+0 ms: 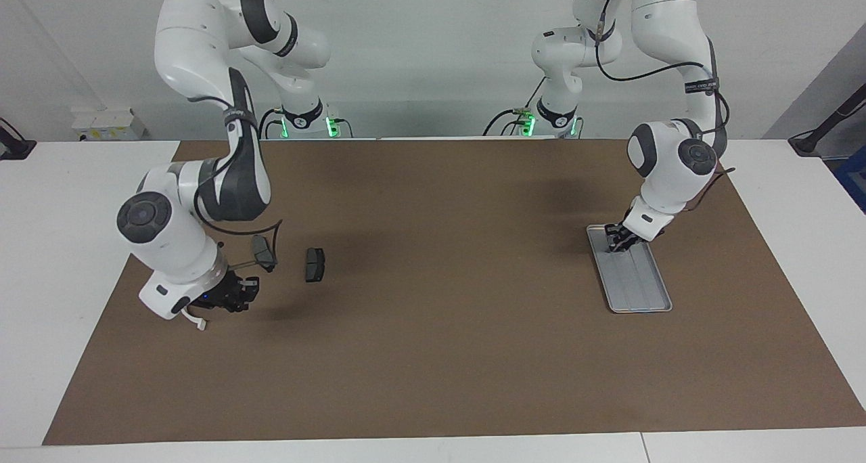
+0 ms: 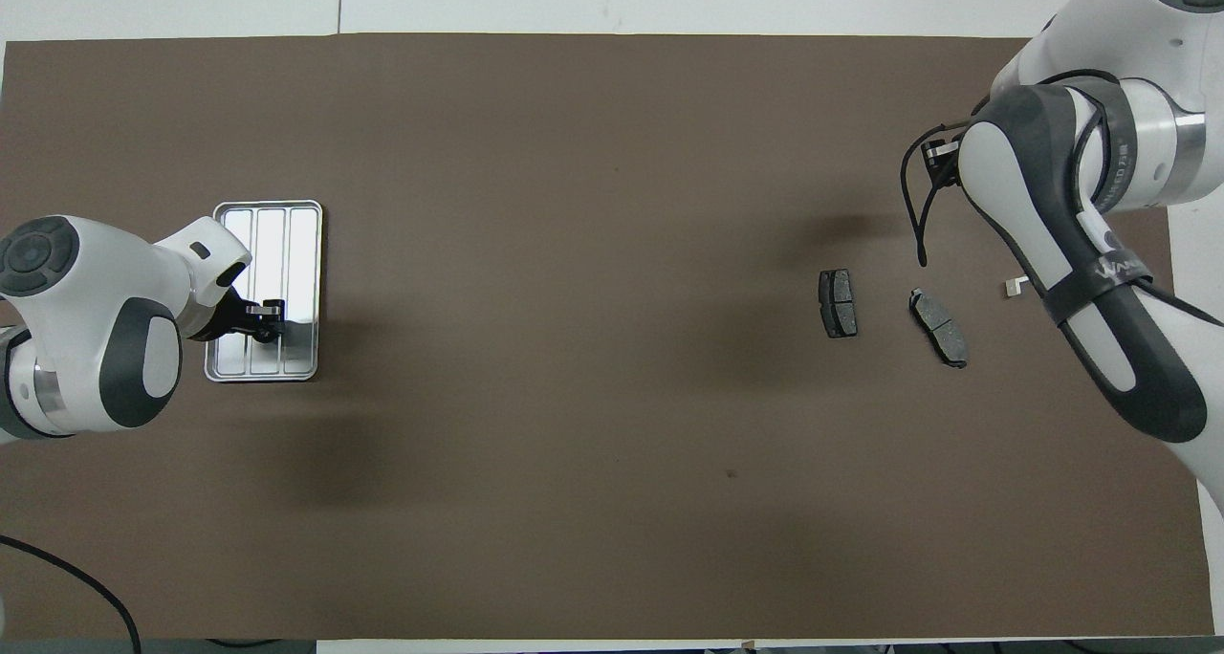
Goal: Pick bearing gear from pile to tray
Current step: 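Carry the second black part to the table center with the right gripper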
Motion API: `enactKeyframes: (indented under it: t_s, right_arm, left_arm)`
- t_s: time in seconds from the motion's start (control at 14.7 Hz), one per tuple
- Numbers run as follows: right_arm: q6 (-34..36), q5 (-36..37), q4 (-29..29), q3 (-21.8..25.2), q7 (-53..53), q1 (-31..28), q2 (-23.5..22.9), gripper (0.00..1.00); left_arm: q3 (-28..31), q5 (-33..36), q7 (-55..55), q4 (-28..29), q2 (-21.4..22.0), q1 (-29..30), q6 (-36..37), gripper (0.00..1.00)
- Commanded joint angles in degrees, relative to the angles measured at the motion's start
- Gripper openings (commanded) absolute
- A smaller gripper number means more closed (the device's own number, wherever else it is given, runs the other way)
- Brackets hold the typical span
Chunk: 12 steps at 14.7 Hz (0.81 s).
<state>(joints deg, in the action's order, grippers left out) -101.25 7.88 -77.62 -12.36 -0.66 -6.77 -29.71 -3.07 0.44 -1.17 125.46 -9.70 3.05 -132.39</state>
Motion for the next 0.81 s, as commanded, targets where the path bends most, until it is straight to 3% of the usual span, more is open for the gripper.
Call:
enactKeyframes:
  t_s: [0.0, 0.14, 0.34, 0.75]
  right_arm:
    - [6.4, -3.2, -0.7, -1.7, -14.9, 5.2, 5.2, 0.0]
    - [8.8, -5.7, 1.5, -2.1, -29.8, 11.0, 5.6, 0.0]
    - [5.9, -6.9, 2.0, -2.3, -50.8, 19.2, 5.5, 0.0]
    - [-1.7, -5.9, 1.8, -2.6, -72.0, 30.6, 1.7, 0.0]
  left_arm:
    - [-0.4, -0.2, -2.3, 1.8, 1.0, 1.6, -1.6, 0.15]
    - [-0.4, -0.2, -2.5, 1.9, 1.0, 1.7, -1.8, 0.16]
    - [-0.4, -0.2, -2.0, 2.2, 0.9, 1.7, -2.3, 0.17]
    - [-0.5, -0.2, -0.8, 2.2, 0.9, 1.7, -2.3, 0.17]
